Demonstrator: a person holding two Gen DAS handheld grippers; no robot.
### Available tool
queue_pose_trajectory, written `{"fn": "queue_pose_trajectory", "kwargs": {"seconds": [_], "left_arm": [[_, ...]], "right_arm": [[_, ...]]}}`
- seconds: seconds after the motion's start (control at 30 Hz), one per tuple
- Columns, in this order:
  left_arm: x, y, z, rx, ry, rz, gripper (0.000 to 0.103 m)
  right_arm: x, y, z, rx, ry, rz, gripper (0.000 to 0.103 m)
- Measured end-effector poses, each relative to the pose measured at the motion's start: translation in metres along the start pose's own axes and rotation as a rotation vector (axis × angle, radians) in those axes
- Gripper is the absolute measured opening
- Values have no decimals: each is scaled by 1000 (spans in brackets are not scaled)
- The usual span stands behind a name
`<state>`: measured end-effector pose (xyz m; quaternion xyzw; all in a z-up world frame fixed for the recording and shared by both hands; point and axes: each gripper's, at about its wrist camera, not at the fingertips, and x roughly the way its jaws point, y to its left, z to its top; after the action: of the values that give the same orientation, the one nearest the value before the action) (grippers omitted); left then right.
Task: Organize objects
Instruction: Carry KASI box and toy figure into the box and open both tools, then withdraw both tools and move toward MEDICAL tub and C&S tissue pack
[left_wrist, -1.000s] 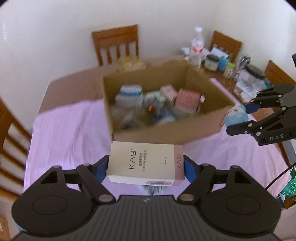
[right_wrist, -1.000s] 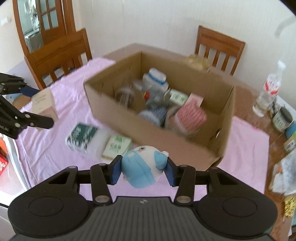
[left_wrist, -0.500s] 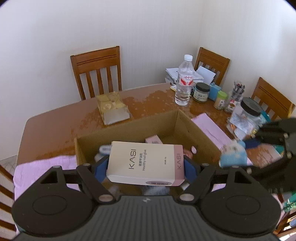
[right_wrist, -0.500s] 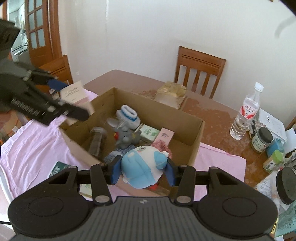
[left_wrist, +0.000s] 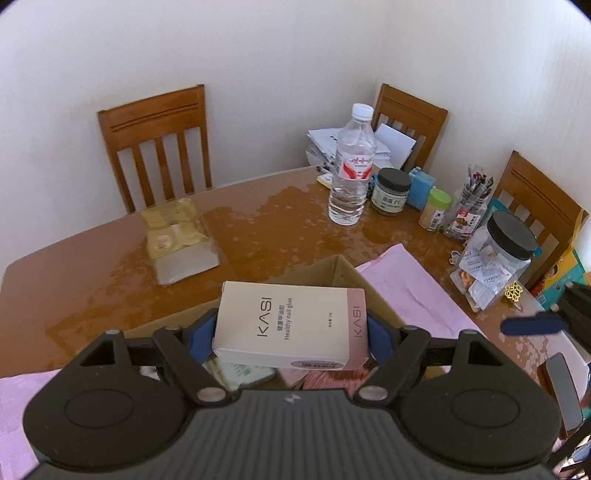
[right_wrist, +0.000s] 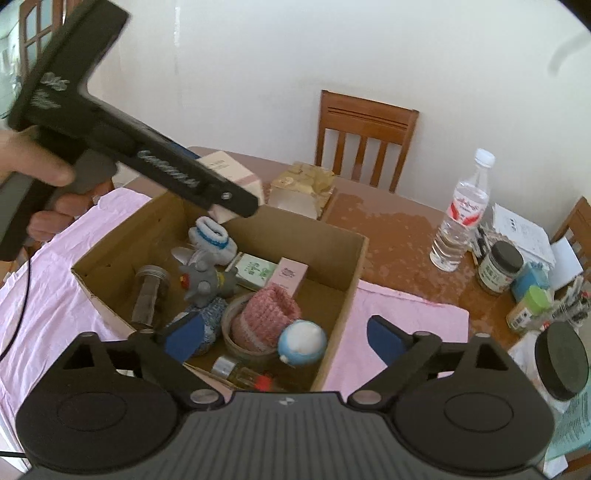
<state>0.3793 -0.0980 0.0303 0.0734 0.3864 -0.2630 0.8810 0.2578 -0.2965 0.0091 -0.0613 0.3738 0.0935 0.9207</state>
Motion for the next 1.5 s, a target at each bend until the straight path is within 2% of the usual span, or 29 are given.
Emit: {"fn": "queue_pose_trajectory", "kwargs": {"seconds": [0.07,0.17,0.5,0.8,0.87,1.03,1.2,1.5], "left_arm": [[11,-5,5,7,4,0,82],[25,-10,11,9,12,-3,94],[39,-17,7,28,64,10,94],[6,-14,-1,17,47,46,95],[-3,-15,-7,19,38,50,100],[-31,-22,-30,12,-7,94,100],[-56,-25,-56,-6,-7,135,101],[-85,-27,-102,-85,-9,197,101]], "right_arm": [[0,-4,-3,10,5,-11,99],[2,-10,-6,21,14,-29,100],[6,-15,-10,39,25,-50,103],[2,-6,-7,22,30,-41,103],[-1,-2,-9,21,27,-37,103],[-8,6,-24,33,3,-30,103],[-12,19,-48,55,10,-29,103],[3,29,-76,139,107,-46,103]]}}
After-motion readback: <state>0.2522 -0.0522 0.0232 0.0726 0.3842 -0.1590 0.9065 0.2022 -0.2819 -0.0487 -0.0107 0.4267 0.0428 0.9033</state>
